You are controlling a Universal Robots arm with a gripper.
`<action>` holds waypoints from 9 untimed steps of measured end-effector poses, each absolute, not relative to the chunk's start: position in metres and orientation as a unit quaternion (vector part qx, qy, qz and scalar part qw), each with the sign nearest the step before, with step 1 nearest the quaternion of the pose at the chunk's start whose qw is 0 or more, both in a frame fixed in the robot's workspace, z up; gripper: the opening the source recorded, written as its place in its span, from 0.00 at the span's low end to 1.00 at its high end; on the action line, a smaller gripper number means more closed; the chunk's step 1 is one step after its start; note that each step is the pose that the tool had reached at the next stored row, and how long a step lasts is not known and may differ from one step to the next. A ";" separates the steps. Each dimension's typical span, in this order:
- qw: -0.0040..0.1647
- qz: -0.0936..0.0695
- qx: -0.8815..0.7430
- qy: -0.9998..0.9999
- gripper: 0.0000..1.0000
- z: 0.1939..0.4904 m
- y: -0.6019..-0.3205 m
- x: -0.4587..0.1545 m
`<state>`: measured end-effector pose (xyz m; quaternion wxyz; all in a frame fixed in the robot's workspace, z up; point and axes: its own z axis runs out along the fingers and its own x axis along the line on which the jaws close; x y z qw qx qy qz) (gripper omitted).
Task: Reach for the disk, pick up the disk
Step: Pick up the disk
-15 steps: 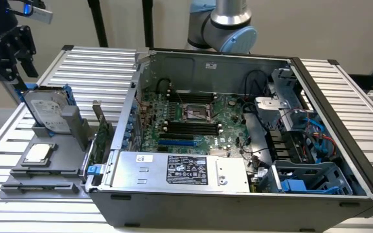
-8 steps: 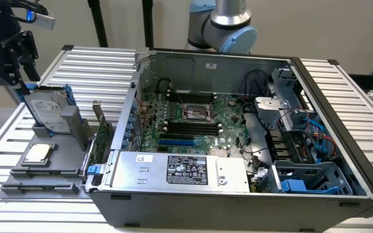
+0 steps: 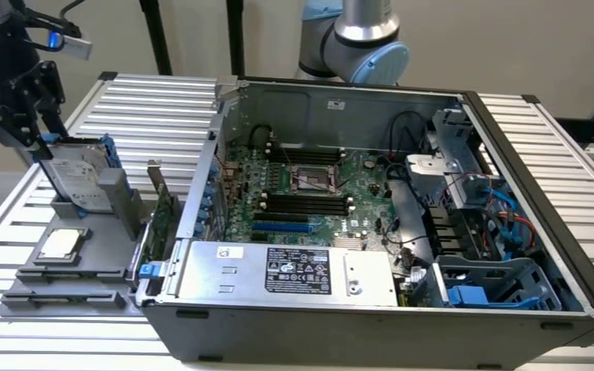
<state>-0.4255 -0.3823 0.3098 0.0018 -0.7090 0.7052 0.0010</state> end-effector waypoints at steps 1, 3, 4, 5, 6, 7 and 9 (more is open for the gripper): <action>0.002 0.001 -0.709 0.705 0.54 0.308 -0.382 -0.426; 0.002 0.001 -0.709 0.705 0.54 0.305 -0.382 -0.427; 0.002 0.001 -0.709 0.705 0.54 0.303 -0.382 -0.427; 0.002 0.001 -0.709 0.705 0.54 0.303 -0.382 -0.427; 0.002 0.001 -0.709 0.705 0.54 0.302 -0.382 -0.427; 0.002 0.001 -0.709 0.705 0.54 0.302 -0.382 -0.427; 0.002 0.001 -0.709 0.705 0.54 0.300 -0.382 -0.428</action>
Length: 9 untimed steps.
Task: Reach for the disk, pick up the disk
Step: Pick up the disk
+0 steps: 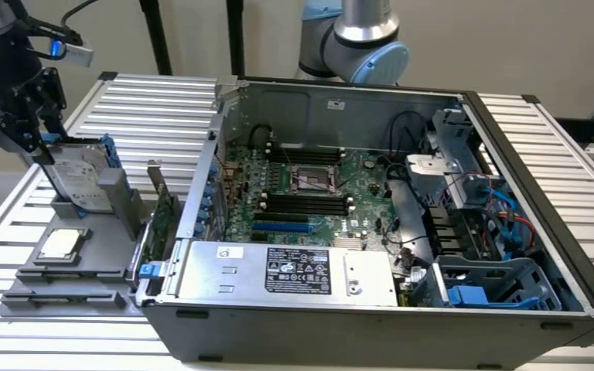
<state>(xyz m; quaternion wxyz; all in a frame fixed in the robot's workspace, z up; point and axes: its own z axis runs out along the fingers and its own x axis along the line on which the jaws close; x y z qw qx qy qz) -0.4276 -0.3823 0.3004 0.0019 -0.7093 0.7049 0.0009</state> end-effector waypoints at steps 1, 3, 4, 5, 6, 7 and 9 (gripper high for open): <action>0.002 0.001 -0.709 0.705 0.54 0.300 -0.382 -0.428; 0.002 0.001 -0.709 0.705 0.54 0.299 -0.382 -0.429; 0.002 0.001 -0.709 0.705 0.54 0.298 -0.382 -0.429; 0.002 0.001 -0.709 0.705 0.54 0.297 -0.382 -0.429; 0.002 0.001 -0.709 0.705 0.54 0.297 -0.382 -0.429; 0.002 0.000 -0.709 0.705 0.54 0.296 -0.382 -0.429; 0.003 0.000 -0.709 0.705 0.54 0.295 -0.382 -0.429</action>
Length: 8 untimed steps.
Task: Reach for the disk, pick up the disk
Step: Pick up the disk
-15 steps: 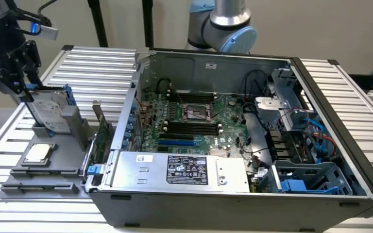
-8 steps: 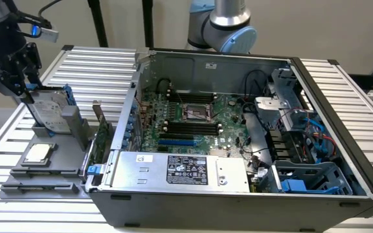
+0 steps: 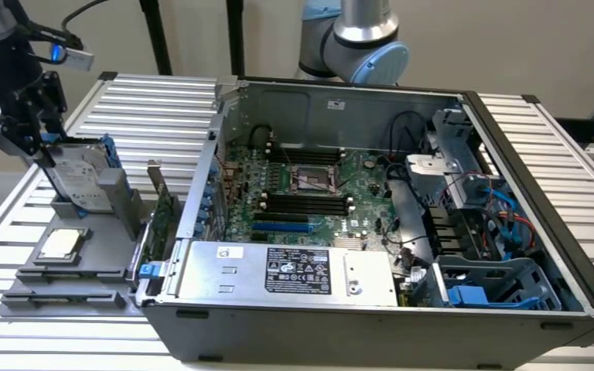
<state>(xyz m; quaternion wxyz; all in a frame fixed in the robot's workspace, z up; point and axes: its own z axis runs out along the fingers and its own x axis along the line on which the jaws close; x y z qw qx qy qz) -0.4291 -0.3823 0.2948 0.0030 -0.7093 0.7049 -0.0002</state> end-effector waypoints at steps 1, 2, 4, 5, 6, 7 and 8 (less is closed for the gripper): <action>0.003 0.000 -0.709 0.705 0.54 0.294 -0.382 -0.429; 0.003 -0.001 -0.709 0.705 0.54 0.294 -0.382 -0.429; 0.003 -0.001 -0.709 0.705 0.54 0.293 -0.382 -0.429; 0.003 -0.001 -0.709 0.705 0.54 0.293 -0.382 -0.429; 0.003 -0.001 -0.709 0.705 0.54 0.293 -0.382 -0.429; 0.004 -0.001 -0.709 0.705 0.52 0.293 -0.382 -0.429; 0.004 -0.001 -0.709 0.705 0.45 0.293 -0.382 -0.429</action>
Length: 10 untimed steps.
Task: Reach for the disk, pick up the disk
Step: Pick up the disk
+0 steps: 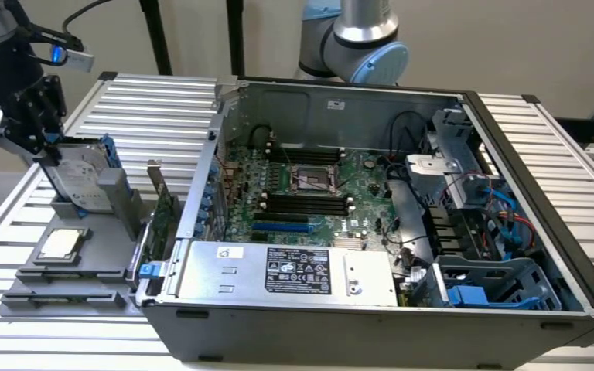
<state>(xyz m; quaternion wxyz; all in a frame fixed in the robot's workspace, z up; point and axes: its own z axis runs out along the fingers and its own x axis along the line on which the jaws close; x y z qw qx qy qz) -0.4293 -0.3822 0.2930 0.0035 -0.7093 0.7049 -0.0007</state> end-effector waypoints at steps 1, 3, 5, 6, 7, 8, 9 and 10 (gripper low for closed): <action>0.004 -0.001 -0.709 0.705 0.45 0.293 -0.382 -0.429; 0.004 -0.001 -0.709 0.705 0.38 0.293 -0.382 -0.429; 0.003 -0.001 -0.709 0.705 0.38 0.293 -0.382 -0.429; 0.003 -0.001 -0.709 0.705 0.36 0.293 -0.382 -0.429; 0.003 -0.001 -0.709 0.705 0.33 0.293 -0.382 -0.429; 0.003 -0.001 -0.709 0.705 0.33 0.293 -0.382 -0.429; 0.003 -0.001 -0.709 0.705 0.33 0.293 -0.382 -0.429; 0.003 -0.001 -0.709 0.705 0.33 0.293 -0.382 -0.429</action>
